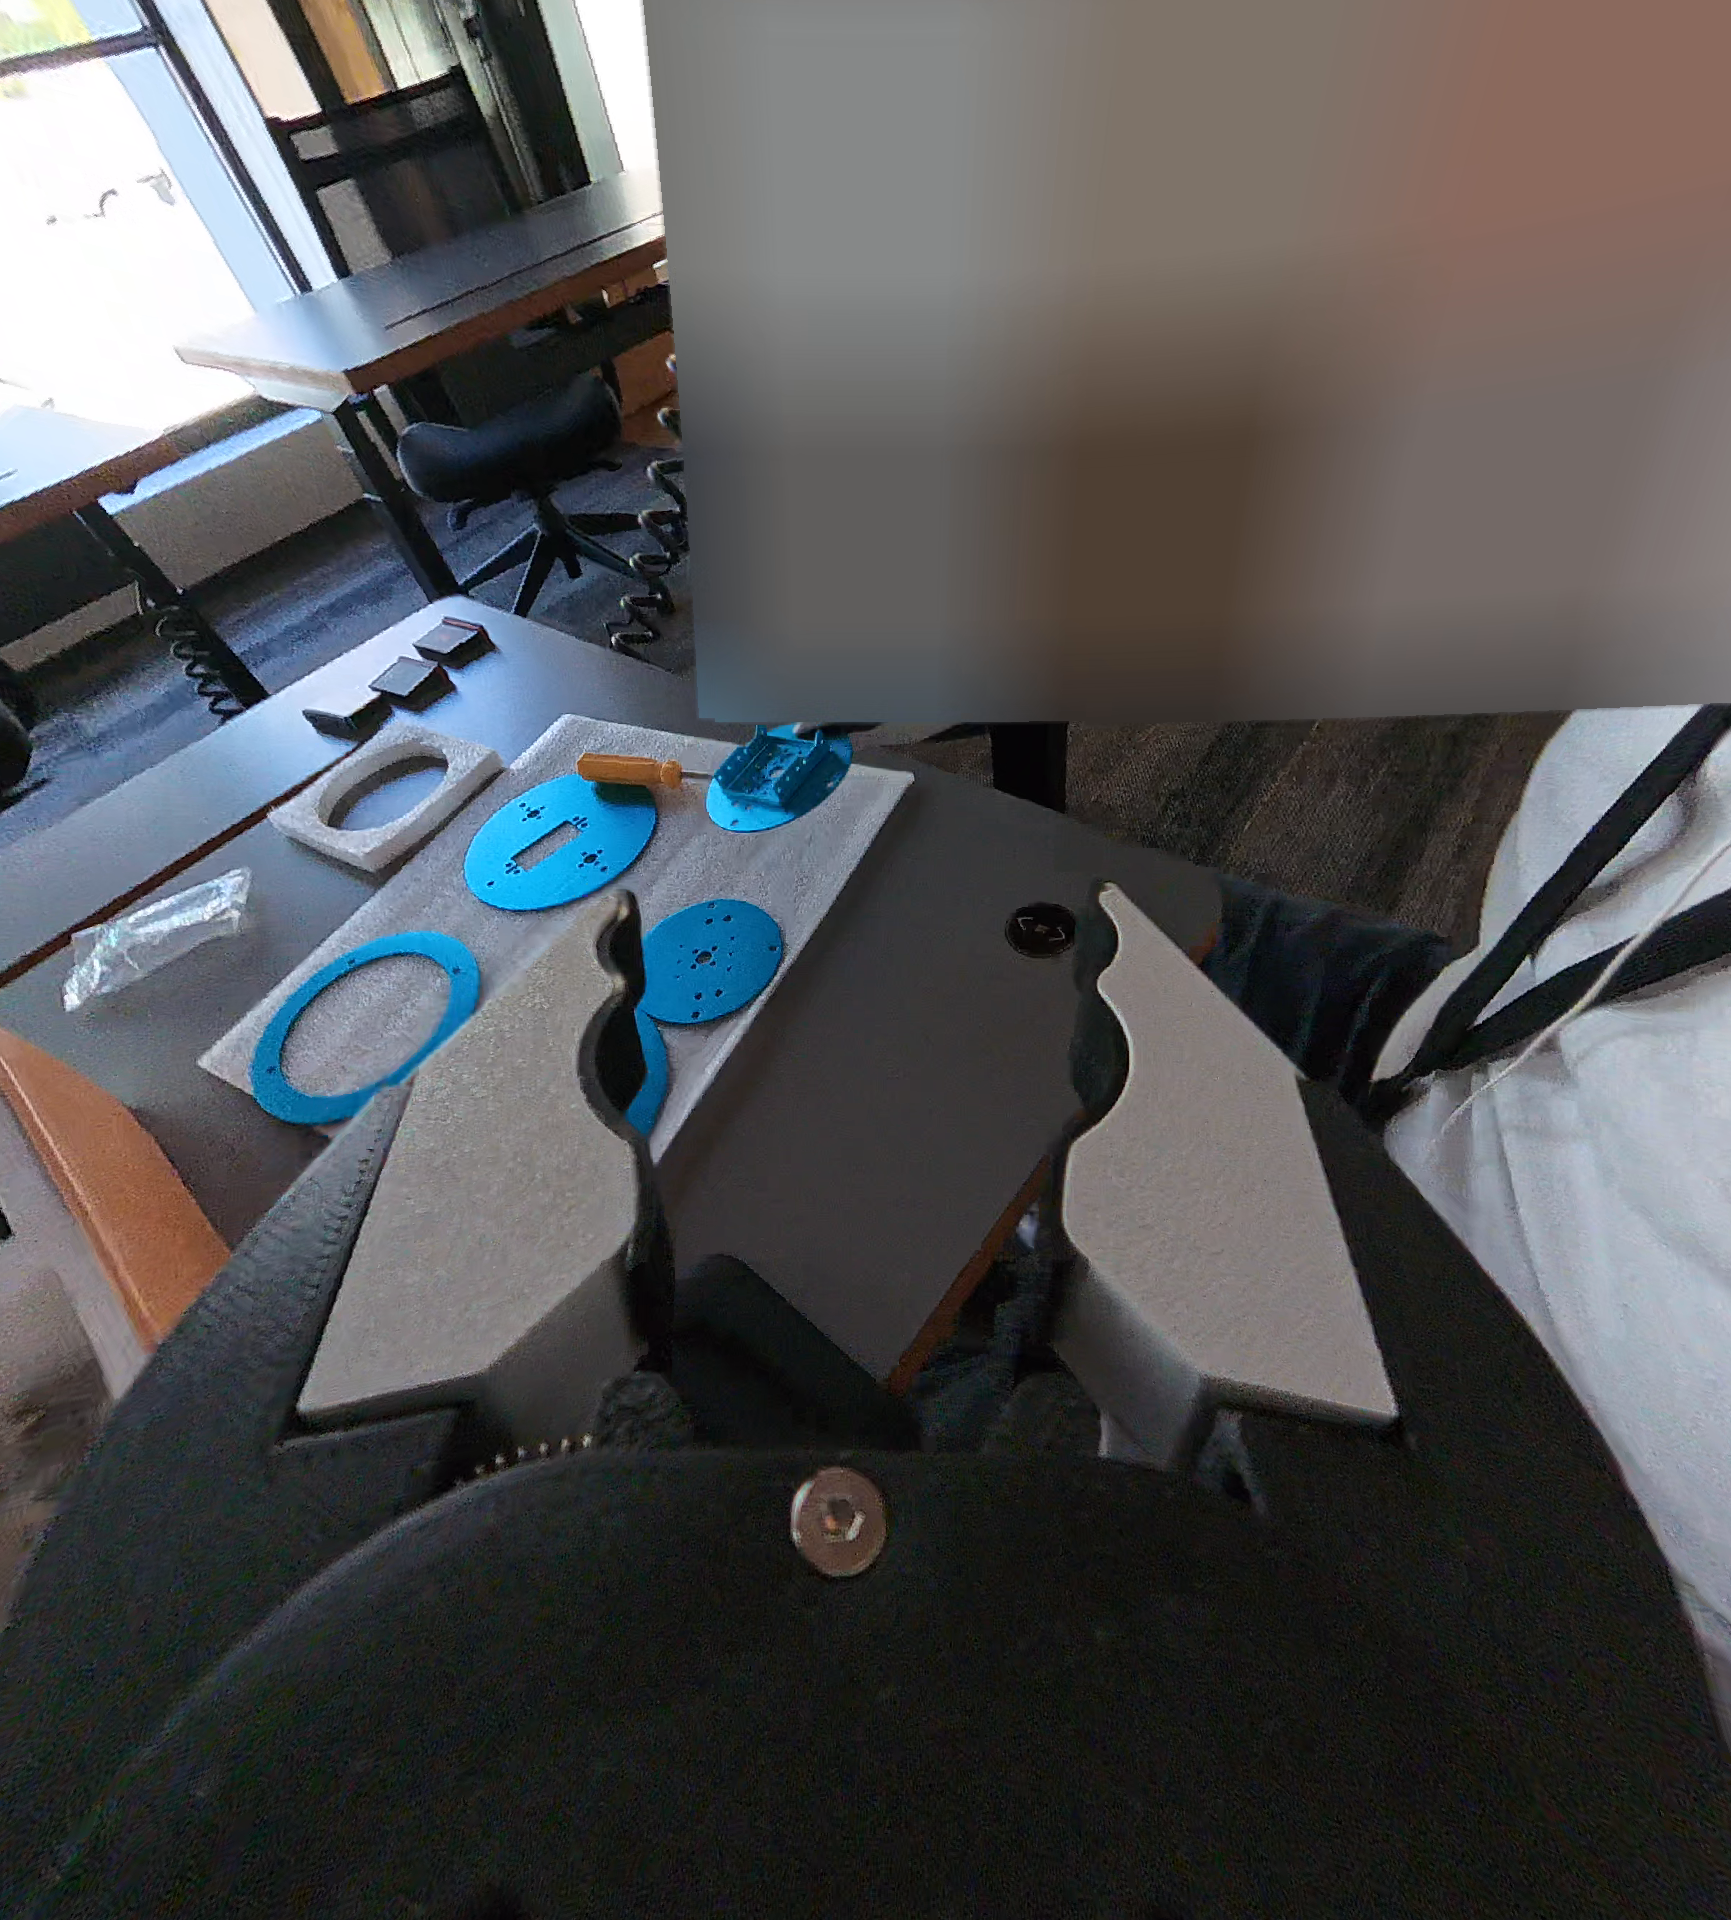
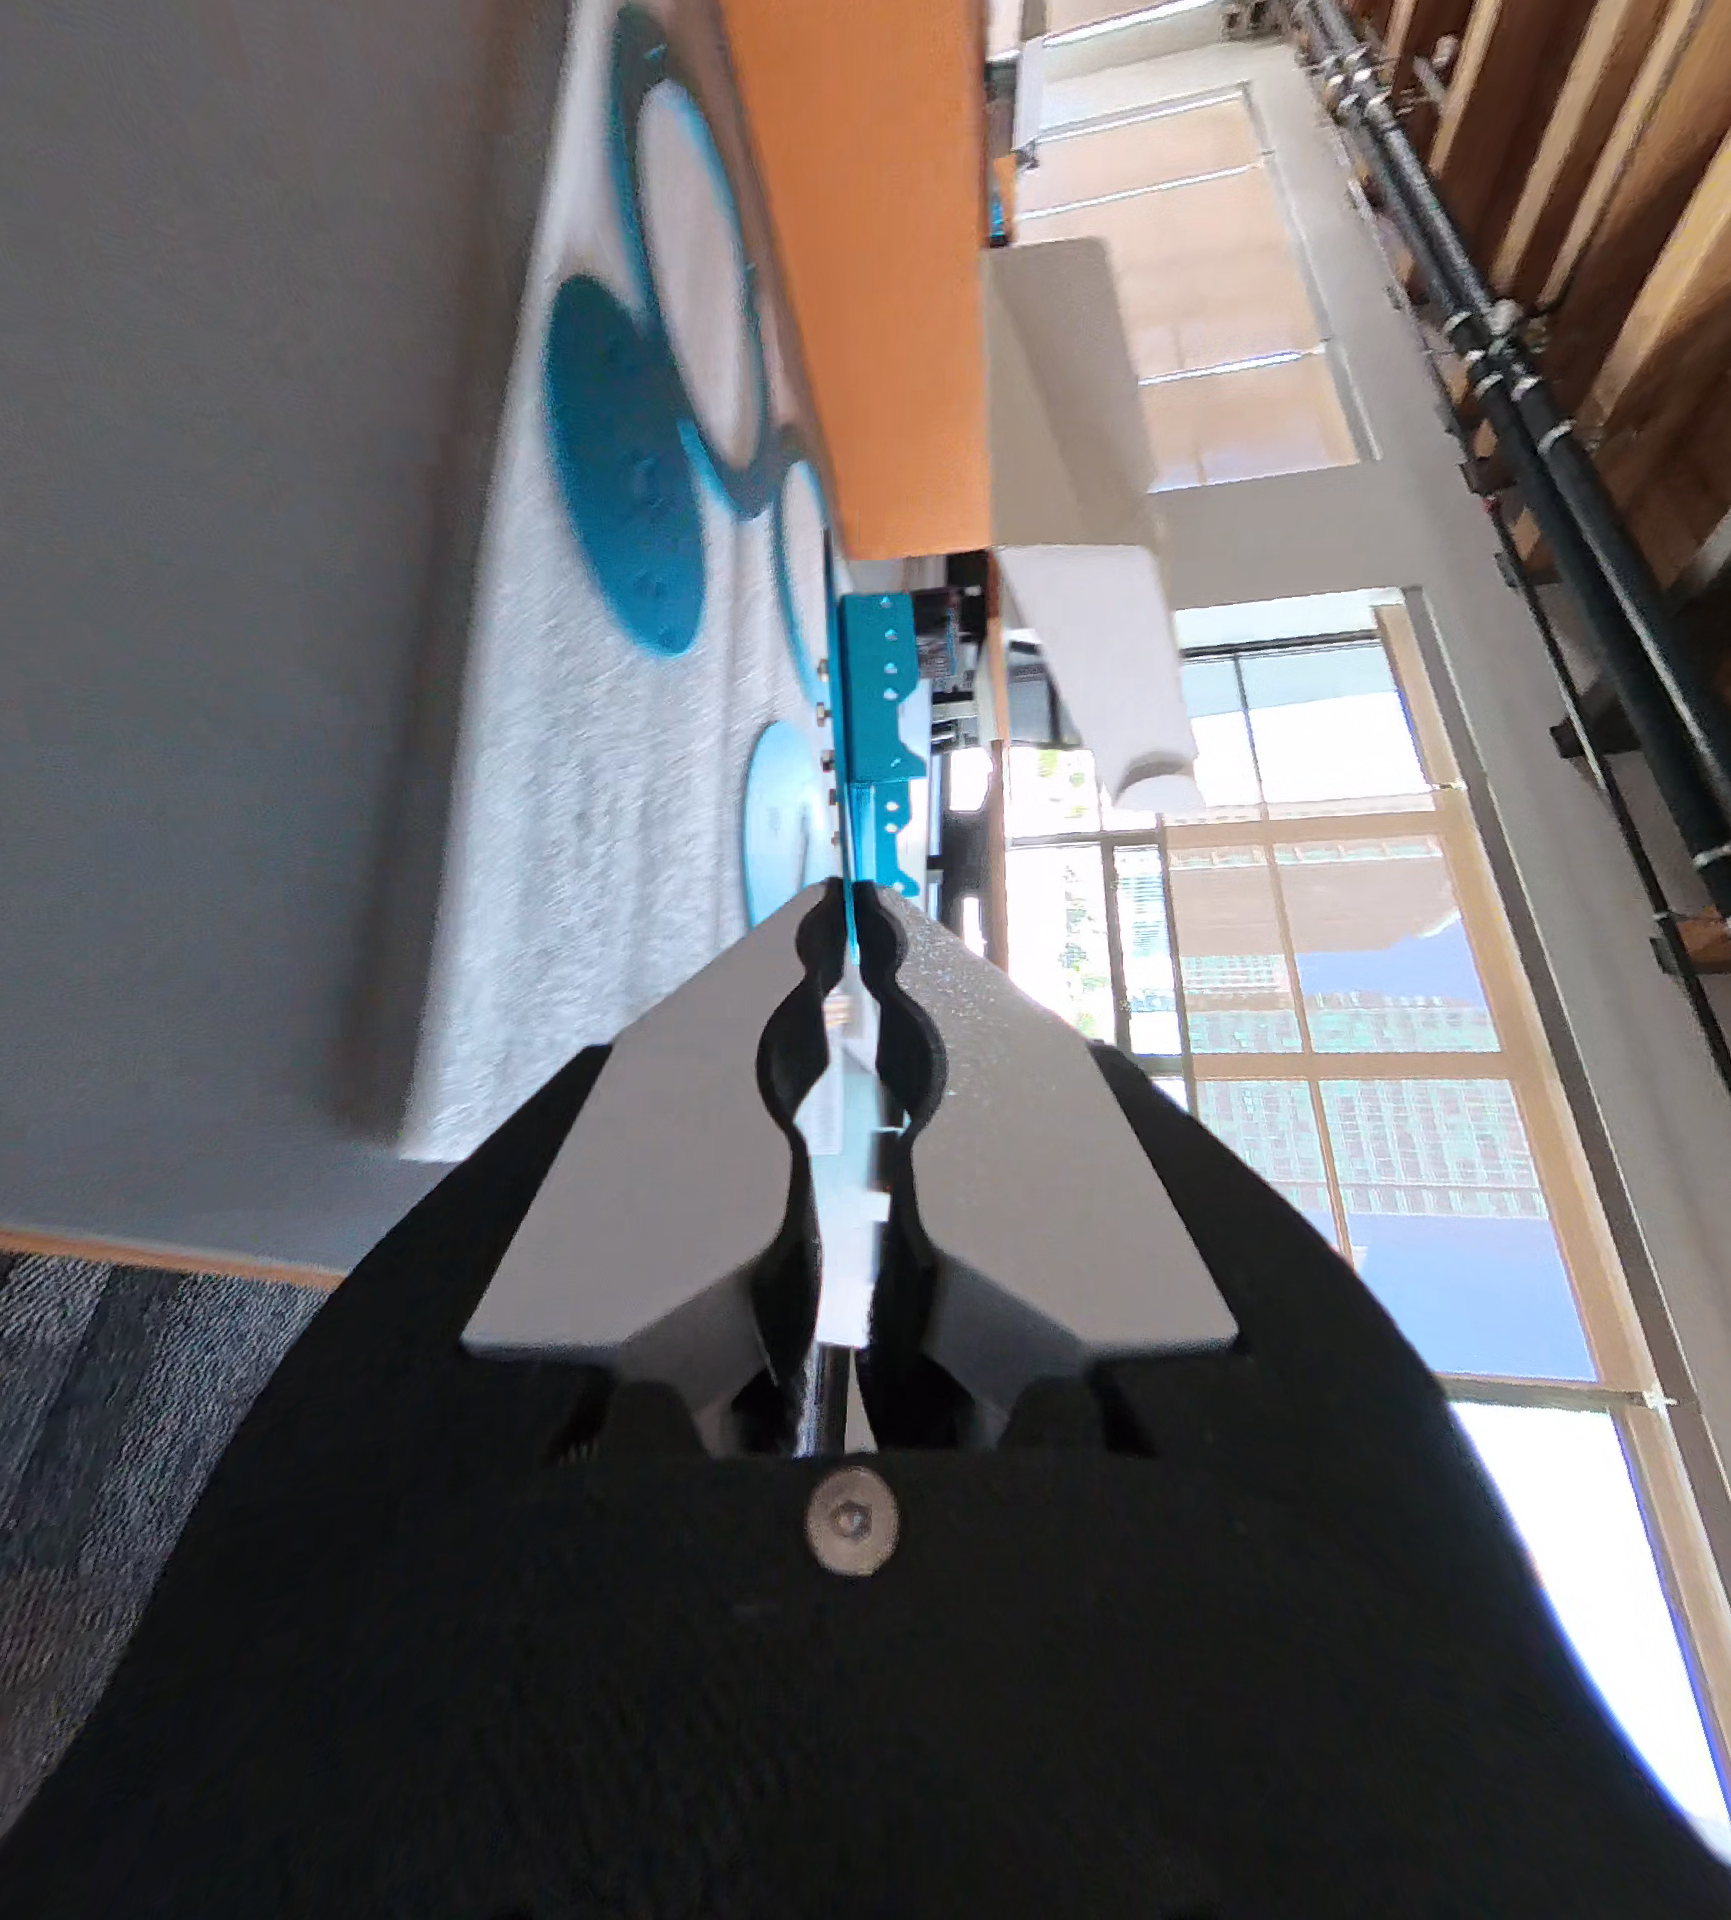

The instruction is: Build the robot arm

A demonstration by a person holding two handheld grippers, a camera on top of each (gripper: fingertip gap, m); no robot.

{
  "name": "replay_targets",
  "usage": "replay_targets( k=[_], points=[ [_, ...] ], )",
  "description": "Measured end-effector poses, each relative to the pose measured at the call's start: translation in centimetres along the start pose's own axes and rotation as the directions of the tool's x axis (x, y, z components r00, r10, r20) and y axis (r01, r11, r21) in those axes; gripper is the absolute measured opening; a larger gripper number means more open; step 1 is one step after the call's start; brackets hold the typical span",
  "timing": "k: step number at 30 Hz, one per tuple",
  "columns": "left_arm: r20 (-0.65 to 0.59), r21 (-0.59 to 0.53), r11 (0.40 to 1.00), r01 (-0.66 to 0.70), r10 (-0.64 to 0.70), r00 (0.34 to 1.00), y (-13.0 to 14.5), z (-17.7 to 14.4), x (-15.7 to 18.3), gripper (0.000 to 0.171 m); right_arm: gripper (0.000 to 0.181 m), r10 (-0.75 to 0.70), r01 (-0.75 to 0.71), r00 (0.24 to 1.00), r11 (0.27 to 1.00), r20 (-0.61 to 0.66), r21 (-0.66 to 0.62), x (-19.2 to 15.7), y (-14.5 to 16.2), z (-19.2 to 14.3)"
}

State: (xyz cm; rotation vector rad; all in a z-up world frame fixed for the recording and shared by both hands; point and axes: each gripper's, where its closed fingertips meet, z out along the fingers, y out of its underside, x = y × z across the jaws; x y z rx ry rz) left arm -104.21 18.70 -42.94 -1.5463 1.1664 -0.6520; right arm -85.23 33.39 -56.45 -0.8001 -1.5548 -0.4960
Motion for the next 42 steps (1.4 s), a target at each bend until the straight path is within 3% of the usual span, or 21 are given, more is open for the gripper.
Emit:
replay_targets(
  k=[7, 11, 15, 21, 25, 27, 29, 31, 33, 37, 39, 42],
  points=[
    [0.042, -0.103, 0.991, 0.084, -0.08, 0.996, 2.5, 0.2, -0.4, 0.082, 0.001, -0.101, 0.1, 0.992, 0.995, 0.078, 0.028, -3.6, 1.3, 1.4],
    [0.042, -0.142, 0.987, 0.071, -0.065, 0.997, 2.6, 0.7, -0.1, 0.083, 0.001, -0.155, 0.151, 0.98, 0.988, 0.122, 0.043, -4.0, 1.5, 1.7],
    [0.032, -0.168, 0.984, 0.062, -0.058, 0.998, 2.5, 0.7, 0.5, 0.083, 0.006, -0.235, 0.24, 0.934, 0.971, 0.269, 0.013, -4.6, 2.2, 1.5],
    [0.0, -0.189, 0.982, 0.0, 0.001, 1.0, 2.0, -0.4, 2.4, 0.084, 0.018, -0.303, 0.314, 0.872, 0.949, 0.386, 0.034, -4.6, 2.4, 0.4],
    [-0.057, -0.162, 0.987, -0.021, 0.012, 0.998, 1.6, -1.2, 4.1, 0.085, 0.018, -0.281, 0.353, 0.849, 0.932, 0.447, -0.085, -4.2, 3.2, -1.6],
    [-0.082, -0.114, 0.993, -0.018, 0.008, 0.997, 1.6, -1.5, 4.7, 0.086, 0.018, -0.154, 0.248, 0.91, 0.947, 0.386, -0.206, -2.9, 2.8, -4.1],
    [-0.074, -0.048, 0.999, 0.006, -0.01, 0.997, 1.7, -1.2, 4.4, 0.086, 0.017, 0.092, -0.008, 0.966, 0.945, 0.24, -0.328, -1.7, 1.9, -7.5],
    [-0.045, 0.048, 0.997, 0.06, -0.058, 0.997, 1.2, -0.3, 3.1, 0.09, 0.021, 0.341, -0.304, 0.94, 0.875, 0.033, -0.377, -1.0, 0.9, -11.8],
    [-0.007, 0.153, 0.98, 0.126, -0.126, 0.992, -0.1, 0.9, 0.8, 0.093, 0.022, 0.482, -0.52, 0.854, 0.774, -0.198, -0.361, -0.2, 0.8, -17.0],
    [0.058, 0.309, 0.941, 0.14, -0.166, 0.984, -3.7, 3.0, -4.2, 0.093, 0.023, 0.512, -0.714, 0.688, 0.604, -0.514, -0.354, 1.9, 1.6, -27.6],
    [0.129, 0.319, 0.947, 0.026, -0.07, 0.989, -5.8, 3.7, -6.4, 0.094, 0.023, 0.491, -0.725, 0.666, 0.603, -0.562, -0.333, 4.4, 0.3, -31.4],
    [0.233, 0.244, 0.952, -0.185, 0.128, 0.964, -9.8, 5.2, -9.5, 0.095, 0.022, 0.368, -0.687, 0.692, 0.599, -0.622, -0.41, 9.3, -1.3, -36.4]
  ],
)
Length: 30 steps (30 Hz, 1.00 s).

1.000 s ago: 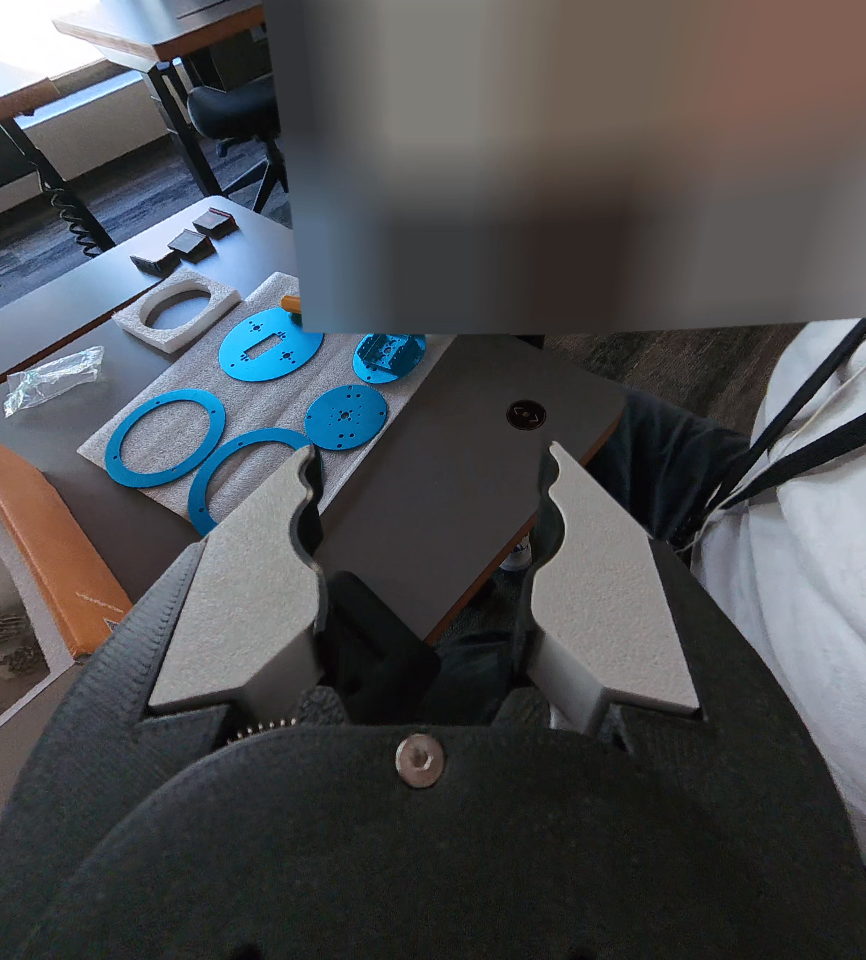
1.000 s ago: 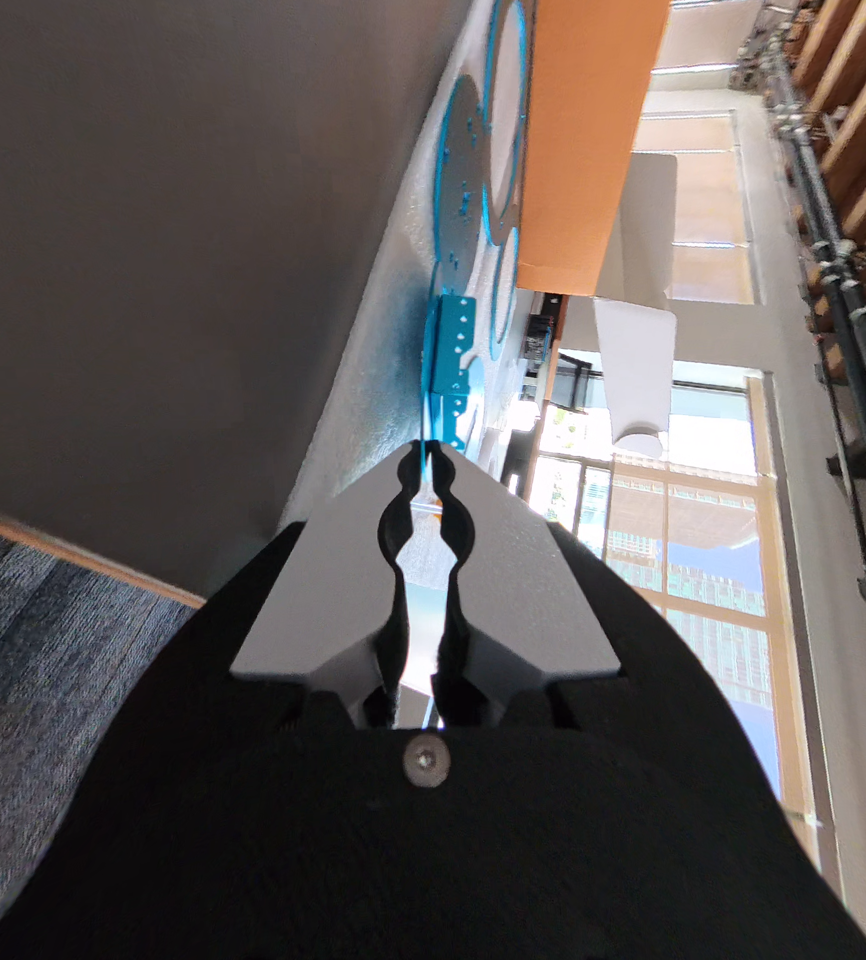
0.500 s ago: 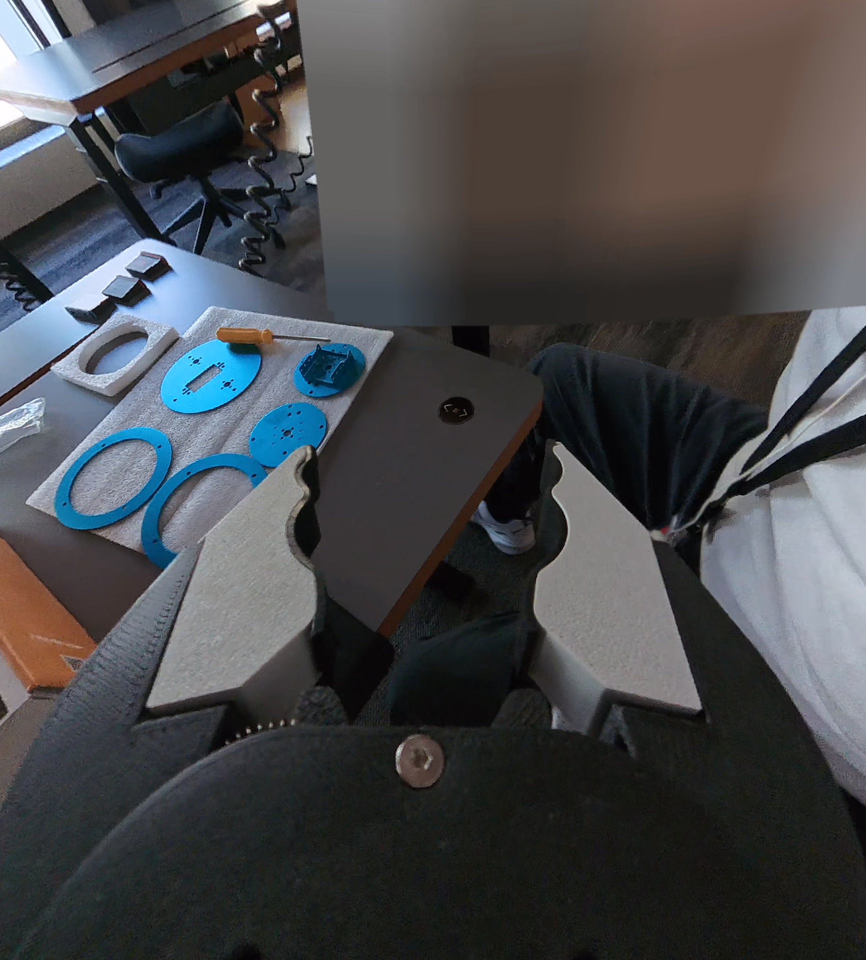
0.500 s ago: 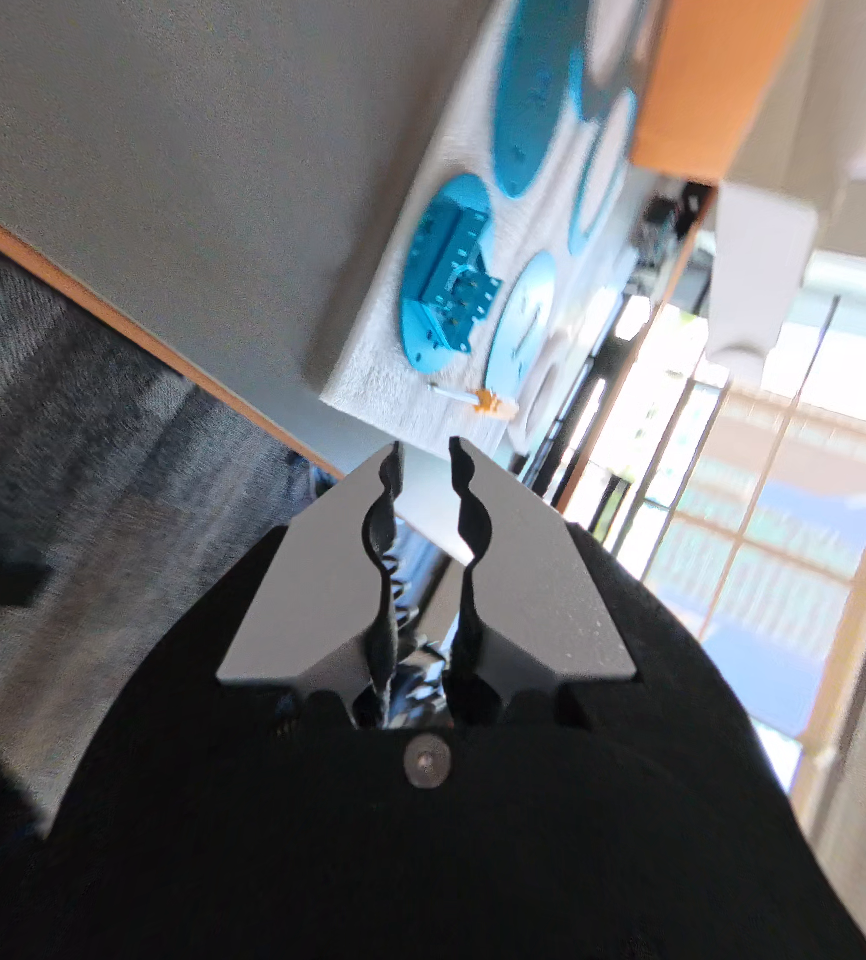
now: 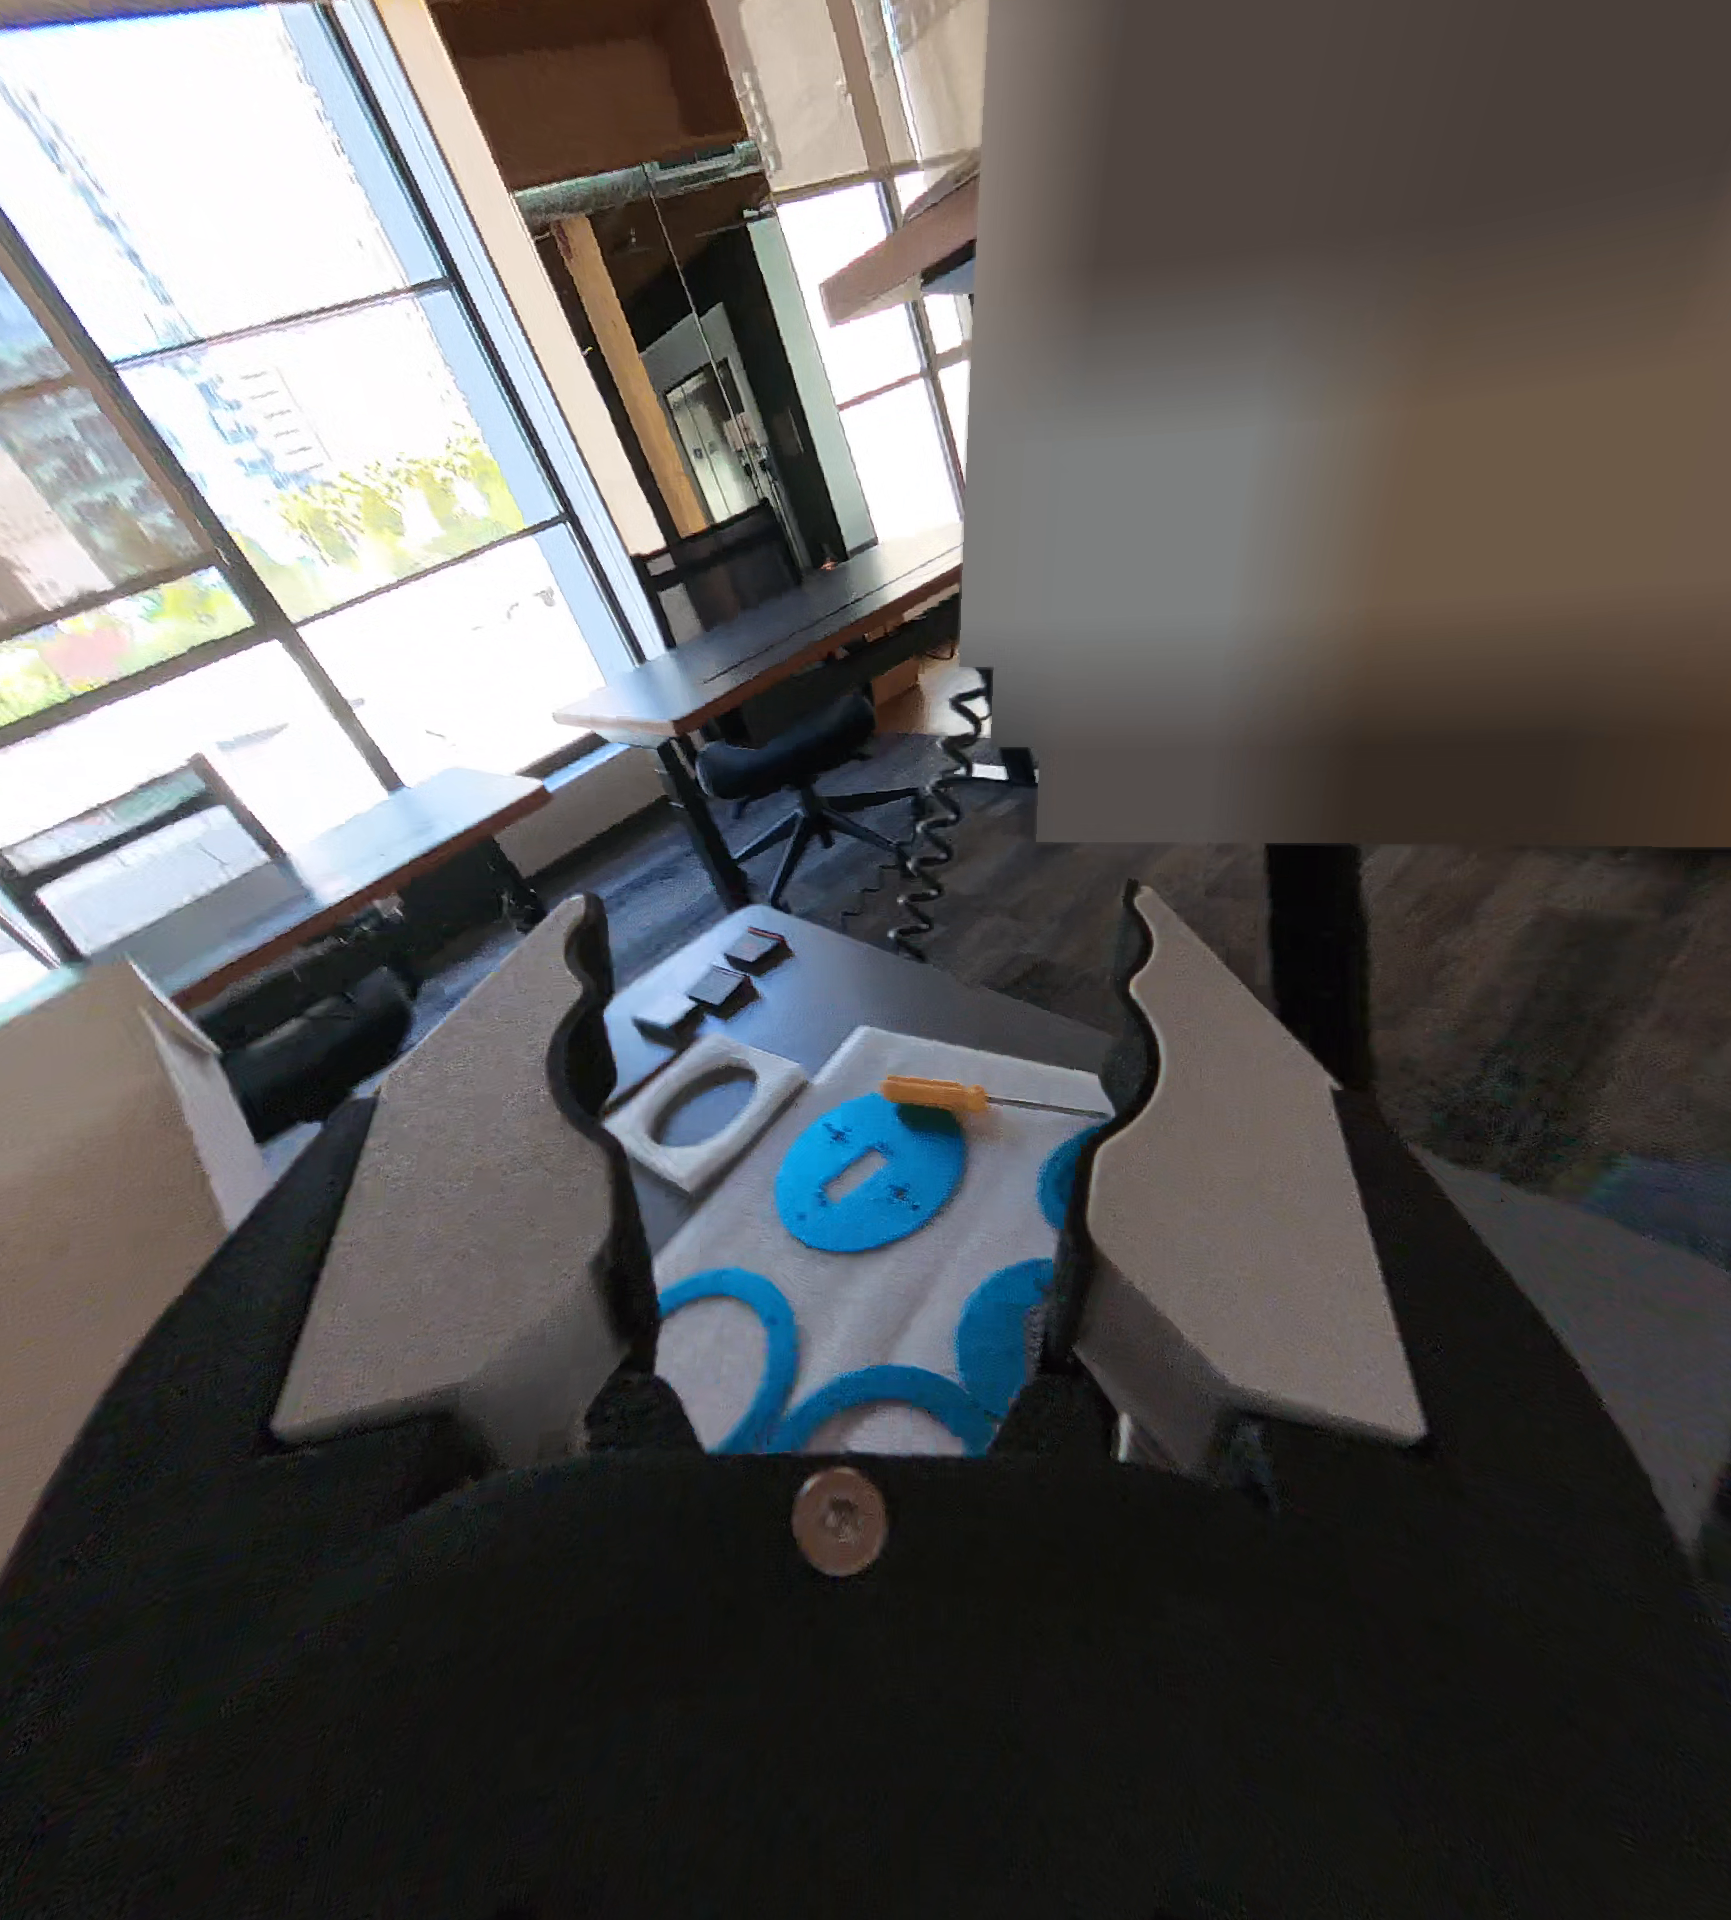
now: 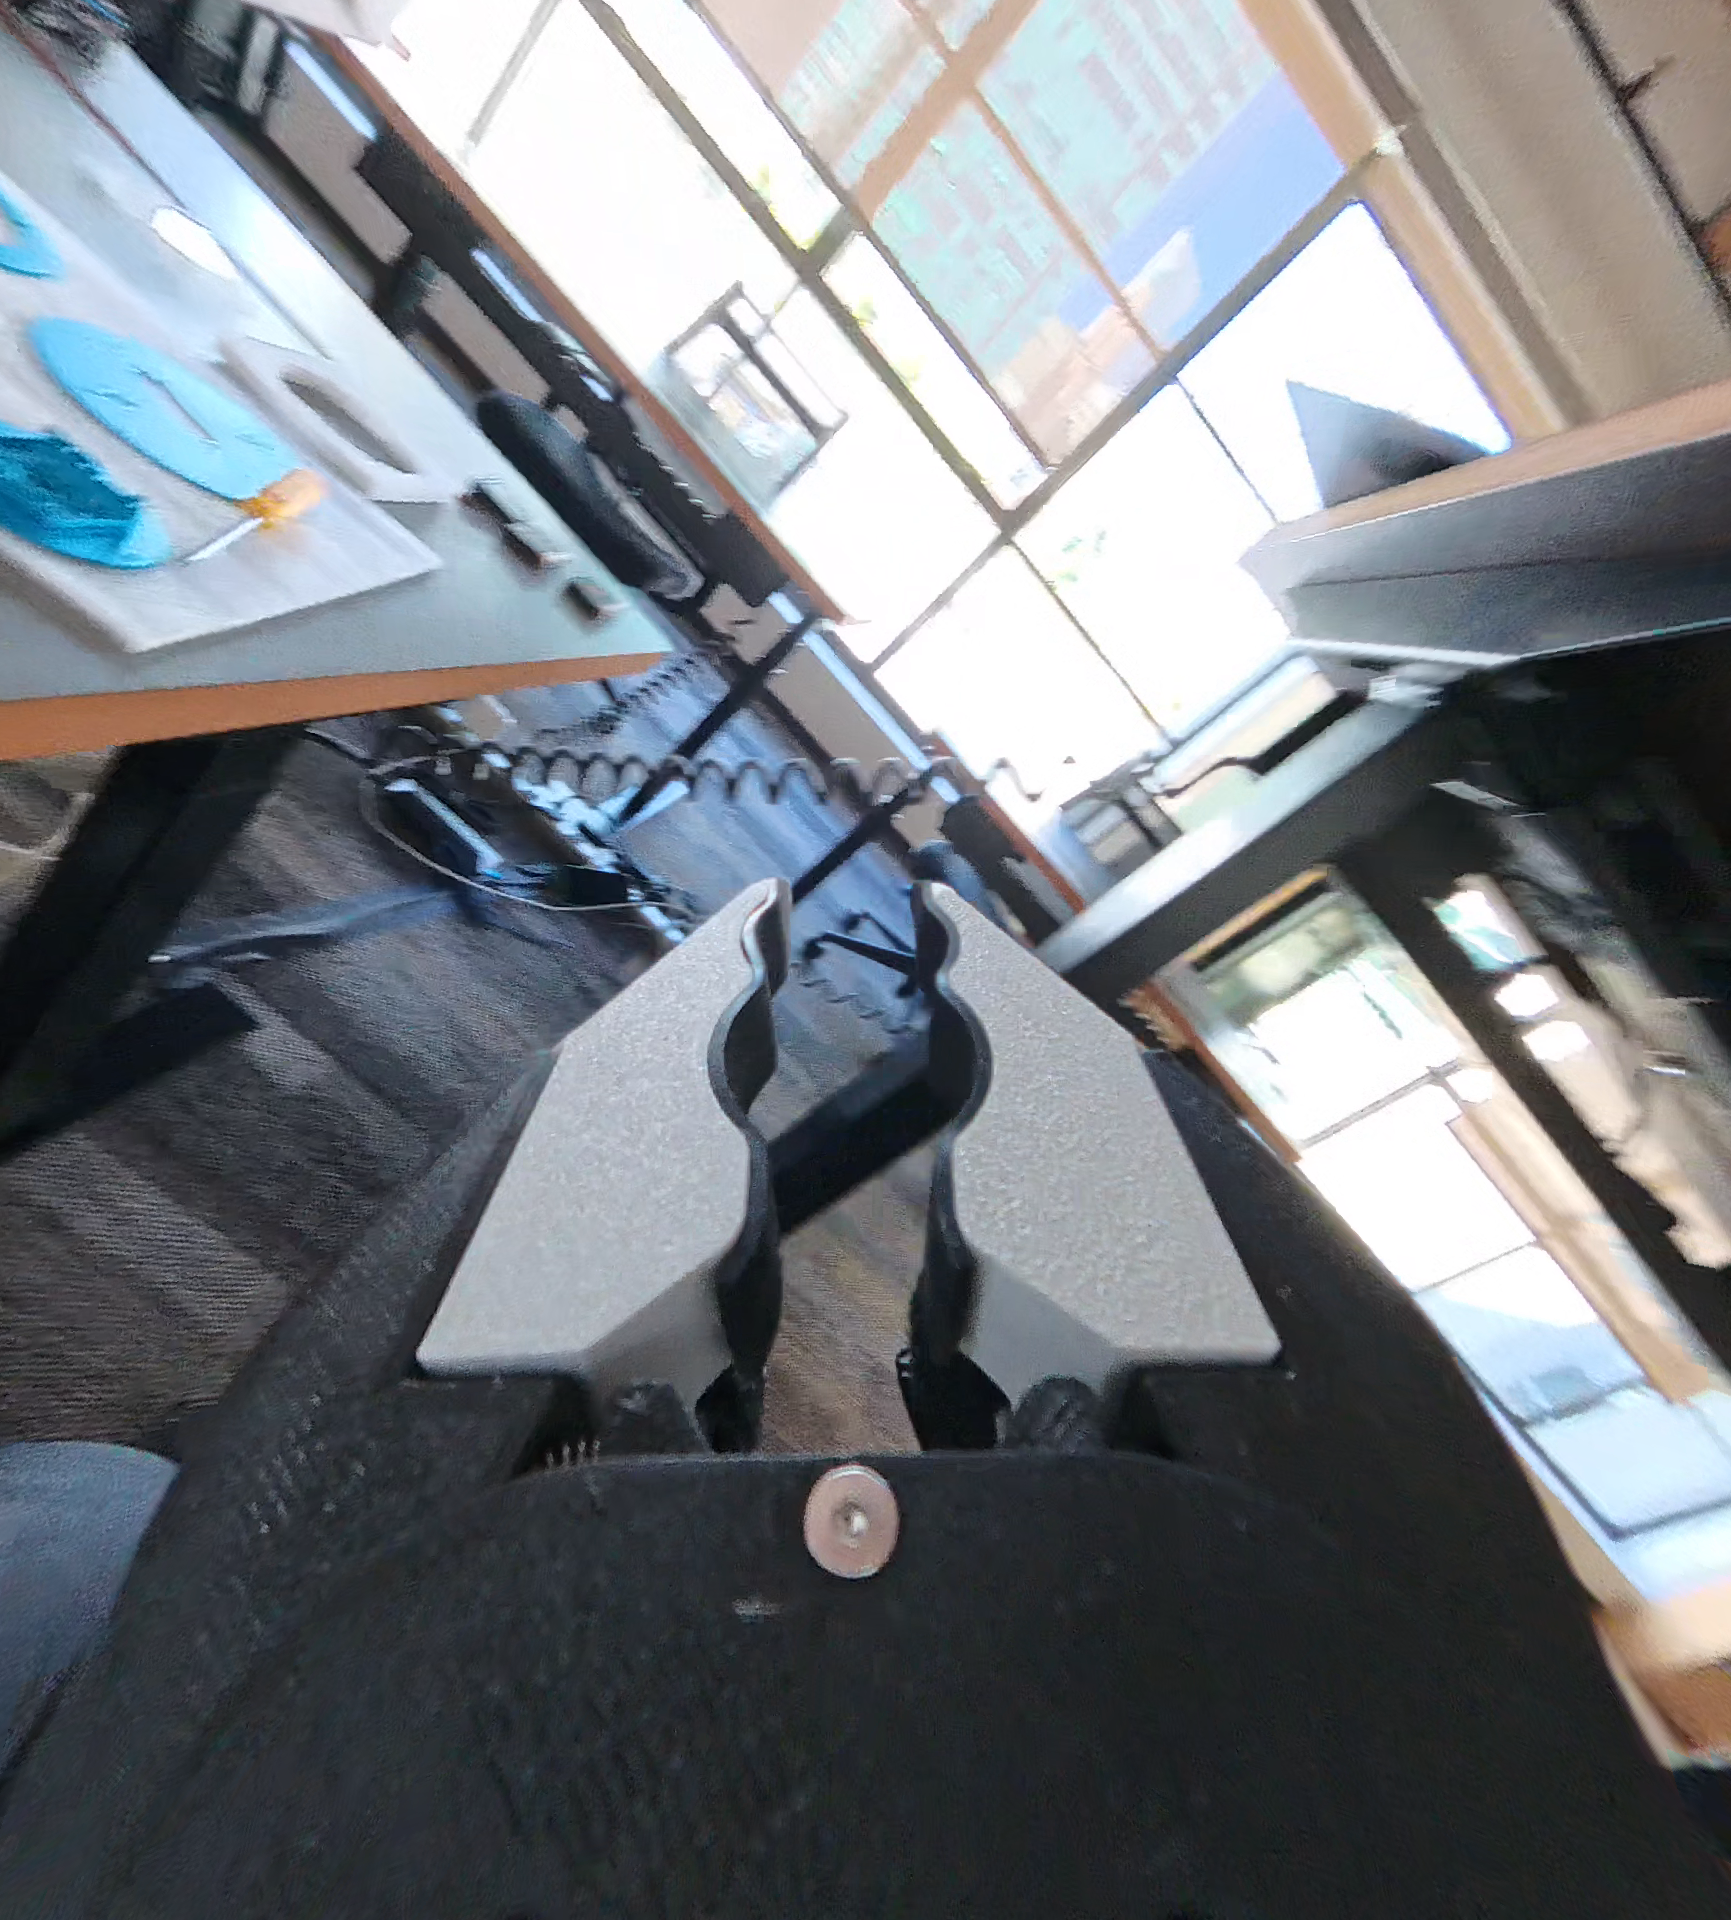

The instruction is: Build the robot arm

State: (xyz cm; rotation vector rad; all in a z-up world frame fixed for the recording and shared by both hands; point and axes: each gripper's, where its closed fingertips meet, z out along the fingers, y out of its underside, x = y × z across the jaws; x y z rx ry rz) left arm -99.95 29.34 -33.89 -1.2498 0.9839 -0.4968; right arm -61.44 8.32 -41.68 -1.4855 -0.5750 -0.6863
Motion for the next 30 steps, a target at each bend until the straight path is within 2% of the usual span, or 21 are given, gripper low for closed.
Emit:
replay_targets(
  k=[2, 6, 8, 9, 11, 12, 15, 17, 19, 21, 23, 25, 27, 30],
  points=[
    [-0.021, 0.023, 0.999, -0.038, 0.038, 0.999, -3.4, 2.4, -1.6, 0.099, 0.022, -0.035, 0.034, 0.993, 0.999, -0.114, -0.013, 4.3, -2.7, -2.1],
    [-0.116, 0.058, 0.998, 0.038, -0.031, 0.993, -11.2, 6.4, -4.1, 0.103, 0.022, -0.068, 0.025, 0.944, 0.991, -0.323, -0.135, 14.9, -9.0, -5.2],
    [-0.117, 0.004, 0.996, 0.092, -0.09, 0.989, -14.3, 8.8, -6.0, 0.1, 0.02, -0.068, -0.045, 0.894, 0.97, -0.442, -0.239, 21.4, -11.6, -6.1],
    [-0.13, -0.072, 0.991, 0.114, -0.122, 0.984, -15.1, 10.2, -6.5, 0.101, 0.022, -0.044, -0.104, 0.882, 0.953, -0.468, -0.286, 24.0, -12.6, -6.1],
    [-0.215, -0.209, 0.965, 0.157, -0.202, 0.956, -16.9, 13.2, -5.8, 0.112, 0.034, 0.053, -0.263, 0.85, 0.905, -0.524, -0.335, 28.6, -14.3, -6.2],
    [-0.269, -0.243, 0.955, 0.168, -0.233, 0.935, -18.2, 14.7, -4.9, 0.112, 0.036, 0.126, -0.334, 0.838, 0.888, -0.531, -0.317, 30.2, -15.5, -6.1],
    [-0.423, -0.218, 0.952, 0.216, -0.292, 0.858, -23.6, 19.9, -0.8, 0.111, 0.033, 0.293, -0.489, 0.779, 0.837, -0.555, -0.245, 35.3, -17.3, -6.1],
    [-0.482, -0.204, 0.953, 0.222, -0.295, 0.825, -26.5, 24.0, 2.2, 0.111, 0.033, 0.38, -0.571, 0.76, 0.778, -0.528, -0.261, 38.0, -16.0, -5.6],
    [-0.489, -0.208, 0.955, 0.21, -0.287, 0.824, -28.7, 28.3, 5.1, 0.112, 0.044, 0.471, -0.649, 0.737, 0.695, -0.485, -0.31, 39.8, -13.3, -4.9],
    [-0.489, -0.192, 0.954, 0.232, -0.298, 0.82, -31.2, 32.5, 8.2, 0.111, 0.045, 0.541, -0.683, 0.727, 0.628, -0.422, -0.372, 41.0, -10.3, -3.9],
    [-0.511, -0.209, 0.938, 0.277, -0.346, 0.787, -34.1, 35.8, 11.7, 0.111, 0.045, 0.579, -0.685, 0.728, 0.577, -0.368, -0.445, 41.9, -7.4, -2.7],
    [-0.52, -0.222, 0.925, 0.309, -0.381, 0.764, -36.9, 38.5, 14.6, 0.109, 0.04, 0.551, -0.642, 0.762, 0.571, -0.341, -0.511, 43.1, -4.9, -1.4],
    [-0.493, -0.263, 0.93, 0.255, -0.357, 0.794, -38.2, 41.0, 16.5, 0.109, 0.038, 0.539, -0.609, 0.785, 0.579, -0.306, -0.542, 44.2, -3.5, 0.4],
    [-0.433, -0.286, 0.941, 0.181, -0.295, 0.851, -39.7, 44.0, 17.7, 0.107, 0.036, 0.566, -0.605, 0.781, 0.579, -0.265, -0.547, 46.0, -2.3, 3.8]
  ],
)
